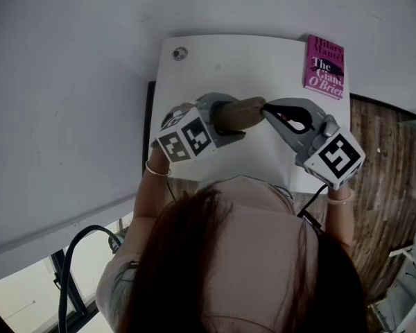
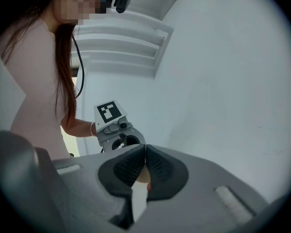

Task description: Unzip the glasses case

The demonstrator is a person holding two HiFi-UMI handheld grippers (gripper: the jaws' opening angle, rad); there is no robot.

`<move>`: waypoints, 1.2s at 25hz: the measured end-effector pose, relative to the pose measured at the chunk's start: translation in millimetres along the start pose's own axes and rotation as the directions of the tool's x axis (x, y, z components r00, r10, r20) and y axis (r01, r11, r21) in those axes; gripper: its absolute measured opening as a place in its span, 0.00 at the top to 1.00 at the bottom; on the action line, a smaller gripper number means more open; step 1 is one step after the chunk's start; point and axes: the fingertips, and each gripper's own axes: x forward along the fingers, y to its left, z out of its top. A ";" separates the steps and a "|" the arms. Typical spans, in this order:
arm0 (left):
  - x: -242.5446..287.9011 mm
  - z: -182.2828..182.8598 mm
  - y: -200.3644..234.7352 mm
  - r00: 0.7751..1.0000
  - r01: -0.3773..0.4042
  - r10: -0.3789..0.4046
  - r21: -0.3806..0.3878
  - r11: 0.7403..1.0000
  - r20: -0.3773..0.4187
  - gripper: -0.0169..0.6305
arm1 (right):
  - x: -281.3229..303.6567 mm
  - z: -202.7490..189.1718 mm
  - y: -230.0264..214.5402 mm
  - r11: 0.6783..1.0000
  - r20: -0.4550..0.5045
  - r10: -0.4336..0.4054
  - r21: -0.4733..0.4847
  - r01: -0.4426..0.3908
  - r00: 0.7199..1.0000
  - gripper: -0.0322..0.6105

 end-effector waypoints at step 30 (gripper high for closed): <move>-0.6 -1.1 1.1 1.000 -0.004 0.004 -0.039 0.999 0.011 0.53 | -4.4 -16.7 -12.3 0.998 -0.059 -0.050 -0.049 0.047 0.997 0.94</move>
